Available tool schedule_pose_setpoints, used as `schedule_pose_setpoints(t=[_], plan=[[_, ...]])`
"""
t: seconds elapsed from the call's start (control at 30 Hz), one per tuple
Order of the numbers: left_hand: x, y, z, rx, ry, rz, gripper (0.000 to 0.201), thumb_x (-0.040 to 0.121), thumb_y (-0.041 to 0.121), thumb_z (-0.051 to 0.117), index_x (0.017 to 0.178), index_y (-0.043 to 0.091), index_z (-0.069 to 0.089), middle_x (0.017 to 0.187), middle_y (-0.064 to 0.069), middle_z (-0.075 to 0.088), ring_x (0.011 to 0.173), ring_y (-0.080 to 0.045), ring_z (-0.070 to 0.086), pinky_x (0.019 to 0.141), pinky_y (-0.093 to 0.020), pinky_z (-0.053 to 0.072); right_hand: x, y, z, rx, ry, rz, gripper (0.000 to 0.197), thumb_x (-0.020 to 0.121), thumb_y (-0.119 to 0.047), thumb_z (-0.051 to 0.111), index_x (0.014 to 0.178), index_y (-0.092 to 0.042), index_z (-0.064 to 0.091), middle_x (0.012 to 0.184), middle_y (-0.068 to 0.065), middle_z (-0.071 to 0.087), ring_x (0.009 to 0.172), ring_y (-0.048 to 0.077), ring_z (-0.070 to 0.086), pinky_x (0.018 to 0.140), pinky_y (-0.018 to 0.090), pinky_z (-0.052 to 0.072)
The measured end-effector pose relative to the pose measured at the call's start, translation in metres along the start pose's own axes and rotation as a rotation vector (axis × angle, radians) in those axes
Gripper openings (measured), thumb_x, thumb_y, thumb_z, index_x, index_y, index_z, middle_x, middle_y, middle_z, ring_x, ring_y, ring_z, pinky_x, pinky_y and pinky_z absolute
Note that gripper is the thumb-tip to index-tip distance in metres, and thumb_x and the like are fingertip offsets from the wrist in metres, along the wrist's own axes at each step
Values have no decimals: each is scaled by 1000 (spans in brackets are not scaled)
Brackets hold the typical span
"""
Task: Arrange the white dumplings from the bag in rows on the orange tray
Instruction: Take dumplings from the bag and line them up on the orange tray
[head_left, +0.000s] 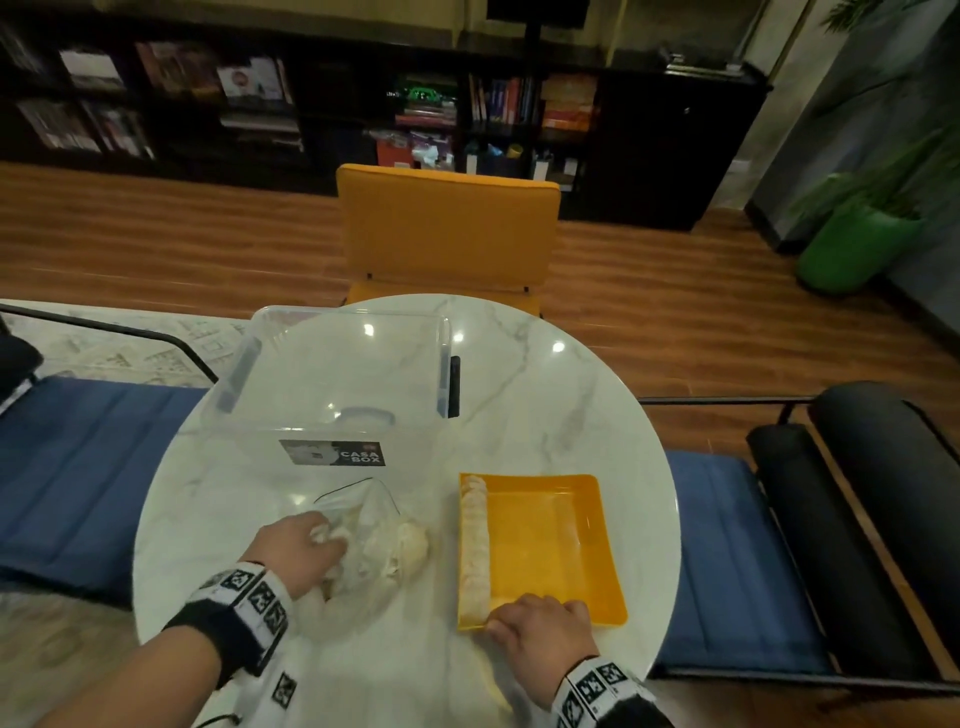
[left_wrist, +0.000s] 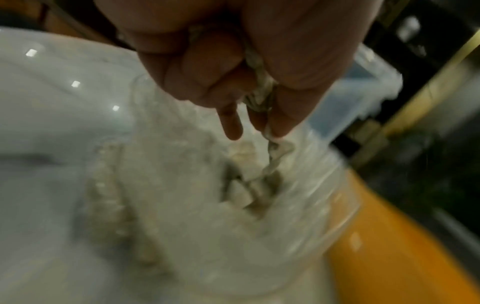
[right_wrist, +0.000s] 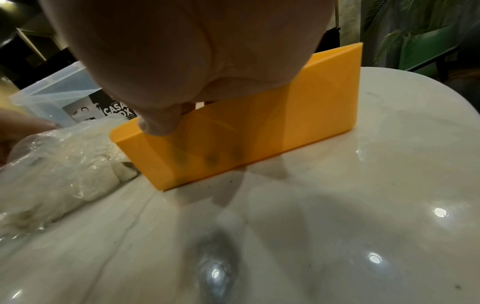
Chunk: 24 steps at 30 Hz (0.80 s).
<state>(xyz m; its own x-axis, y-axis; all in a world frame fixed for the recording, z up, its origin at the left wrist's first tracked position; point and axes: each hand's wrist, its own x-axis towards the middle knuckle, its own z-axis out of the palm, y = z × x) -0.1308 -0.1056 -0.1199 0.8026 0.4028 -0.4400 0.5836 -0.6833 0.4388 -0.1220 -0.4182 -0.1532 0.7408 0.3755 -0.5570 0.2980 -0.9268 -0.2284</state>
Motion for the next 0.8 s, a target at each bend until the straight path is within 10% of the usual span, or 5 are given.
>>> schedule_pose_setpoints(t=[0.1, 0.23, 0.4, 0.6, 0.8], plan=[[-2, 9, -15, -512, 18, -64, 21, 77, 23, 73, 67, 13, 58, 56, 1, 57, 47, -18, 49, 48, -24, 36, -1, -1, -2, 11, 4, -5, 42, 100, -56, 27, 120, -38, 59, 121, -7, 58, 118, 20, 49, 93, 44, 24], [-7, 27, -17, -965, -84, -152, 14, 81, 6, 69, 83, 11, 56, 65, -8, 46, 42, -13, 28, 41, -16, 21, 0, -1, -3, 48, 10, 0, 44, 97, -61, 28, 121, -40, 58, 122, -10, 58, 119, 17, 48, 95, 44, 25], [-16, 60, -8, -1129, -268, -99, 35, 86, 4, 61, 112, 28, 64, 64, -1, 50, 40, -10, 26, 38, -12, 21, -8, -5, -10, 142, 102, -14, 41, 96, -60, 35, 124, -41, 57, 127, -18, 55, 124, 12, 45, 98, 40, 22], [-29, 101, 20, -1213, -482, -231, 25, 91, 7, 54, 112, 12, 65, 59, 0, 52, 34, -5, 26, 34, -7, 17, -19, -14, -53, 435, 416, -302, 58, 87, -58, 55, 141, -41, 40, 138, -22, 42, 129, -1, 37, 108, 27, 29], [-36, 126, 33, -1212, -651, -251, 28, 90, 15, 56, 117, 13, 64, 65, 0, 57, 33, -2, 25, 31, -8, 14, -5, -16, -88, 502, 617, -460, 25, 92, -47, 57, 115, -39, 62, 106, -21, 57, 99, -6, 50, 88, 11, 39]])
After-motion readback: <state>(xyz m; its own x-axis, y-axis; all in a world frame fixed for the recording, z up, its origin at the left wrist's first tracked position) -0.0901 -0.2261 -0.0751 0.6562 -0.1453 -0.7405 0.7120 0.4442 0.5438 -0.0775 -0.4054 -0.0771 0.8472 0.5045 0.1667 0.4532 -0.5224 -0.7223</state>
